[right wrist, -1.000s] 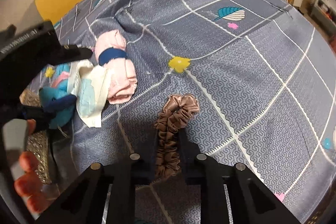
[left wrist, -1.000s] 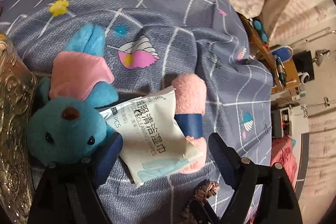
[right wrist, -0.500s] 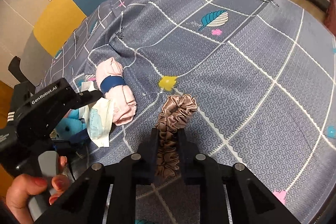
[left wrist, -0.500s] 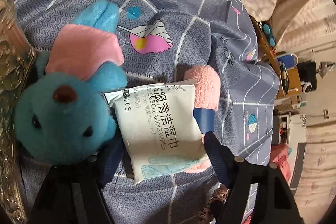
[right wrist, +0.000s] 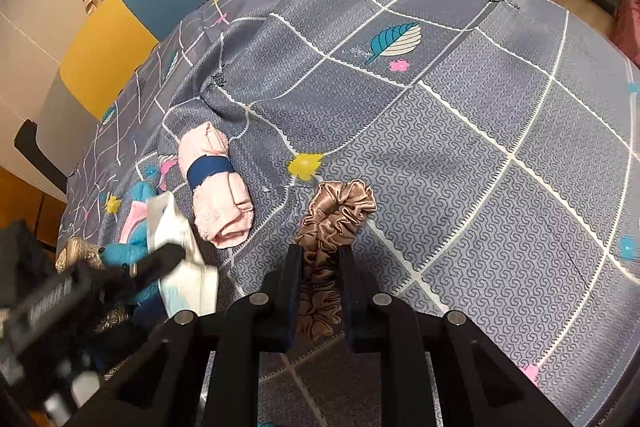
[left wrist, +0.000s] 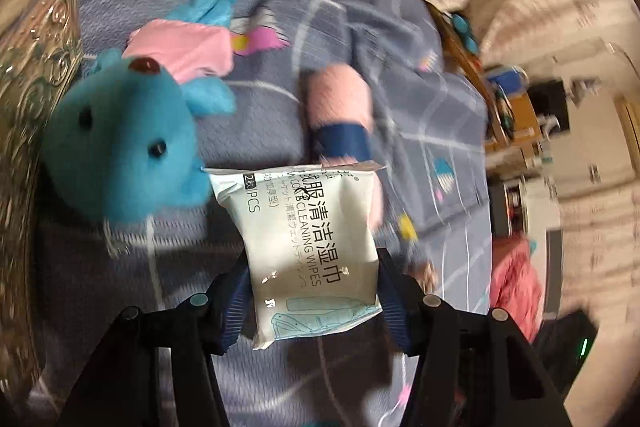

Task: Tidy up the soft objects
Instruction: 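Carry the wipes pack into the tray and open the left tool while the right tool carries the scrunchie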

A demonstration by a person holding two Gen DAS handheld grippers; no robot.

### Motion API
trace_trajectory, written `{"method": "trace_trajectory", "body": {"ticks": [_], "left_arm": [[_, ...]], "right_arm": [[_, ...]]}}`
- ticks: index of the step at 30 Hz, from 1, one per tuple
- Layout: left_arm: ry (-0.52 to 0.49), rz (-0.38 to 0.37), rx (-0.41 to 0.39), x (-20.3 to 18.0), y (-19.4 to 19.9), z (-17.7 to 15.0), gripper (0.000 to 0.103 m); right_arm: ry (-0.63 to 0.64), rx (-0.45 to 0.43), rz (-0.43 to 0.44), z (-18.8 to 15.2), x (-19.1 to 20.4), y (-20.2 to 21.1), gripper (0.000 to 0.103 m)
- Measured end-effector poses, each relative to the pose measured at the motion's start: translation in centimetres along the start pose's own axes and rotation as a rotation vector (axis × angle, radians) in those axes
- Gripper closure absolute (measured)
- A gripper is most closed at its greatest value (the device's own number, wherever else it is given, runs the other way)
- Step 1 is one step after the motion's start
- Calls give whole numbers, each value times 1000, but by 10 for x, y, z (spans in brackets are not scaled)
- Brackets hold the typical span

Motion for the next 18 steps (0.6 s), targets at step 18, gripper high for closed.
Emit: {"method": "trace_trajectory", "body": {"ticks": [18], "left_arm": [[-409,-87,-41,9,119,-96,44]], "right_arm": [[-31,-79,49,4,0,17,85]]}}
Point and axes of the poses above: each gripper's, at about its wrist camera, not at the fingertips, and y roughly against the way its jaws point, x to its left, z to its top, the point moved 9 cm from there along -y, roughly the way its jaws point, and after that the axes turned 10 degrees about y, right-handed, at the moved point
